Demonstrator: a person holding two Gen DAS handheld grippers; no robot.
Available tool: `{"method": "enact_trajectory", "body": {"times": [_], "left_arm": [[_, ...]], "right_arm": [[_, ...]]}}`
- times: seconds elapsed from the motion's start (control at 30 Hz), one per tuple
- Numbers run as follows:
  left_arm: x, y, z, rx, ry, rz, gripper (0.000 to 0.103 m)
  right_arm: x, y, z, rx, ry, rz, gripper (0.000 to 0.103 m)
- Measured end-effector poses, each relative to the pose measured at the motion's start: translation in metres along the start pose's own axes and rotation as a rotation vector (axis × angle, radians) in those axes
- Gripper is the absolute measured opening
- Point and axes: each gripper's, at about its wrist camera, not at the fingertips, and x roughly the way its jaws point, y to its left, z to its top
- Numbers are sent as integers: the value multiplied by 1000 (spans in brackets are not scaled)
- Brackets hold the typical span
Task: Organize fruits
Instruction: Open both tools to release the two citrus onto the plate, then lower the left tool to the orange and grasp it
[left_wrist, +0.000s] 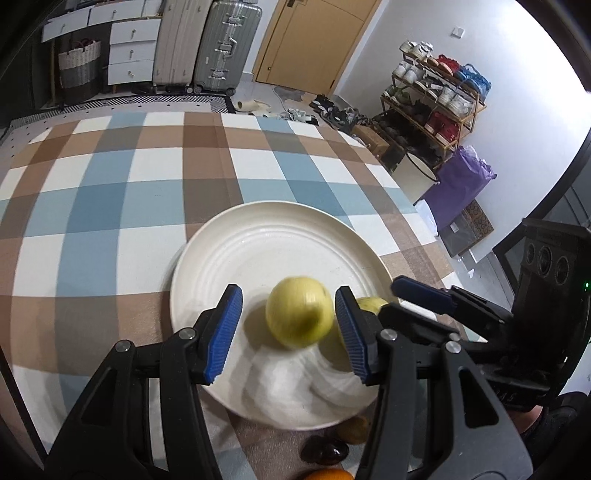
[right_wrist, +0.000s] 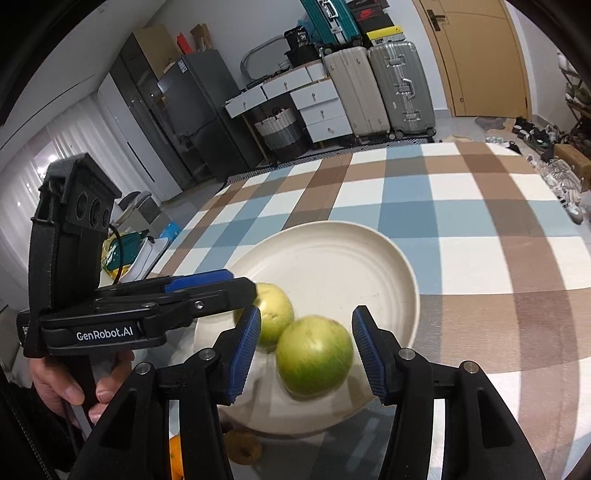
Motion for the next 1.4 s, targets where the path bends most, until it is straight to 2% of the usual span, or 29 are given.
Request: {"method": "enact_trajectory", "body": {"times": [0.37,0.47,0.73,0.93,1.27,1.4], "left_arm": [[-52,-11,-32,11,-41,38,59],[-65,-14,-45,10,-50,47,65],[-98,-24,-76,13,-77,81,82],[-113,-30,-99,13,-67,89,83],[-134,-42,-131,36,-84,131,89],[-142,-42,-142,36,-110,156,100]], "right_arm": [[-50,17,-7,-8,-93,-17,64],[-59,25,-12,-19,-109,-19,68],[-82,46,-29,-43,-158,-20,85],[-94,58,-41,-61,-187,-60,99],[-123,74,-63,-78,-237,-75,102],[-132,82,-72,-90,-256,-79,102]]}}
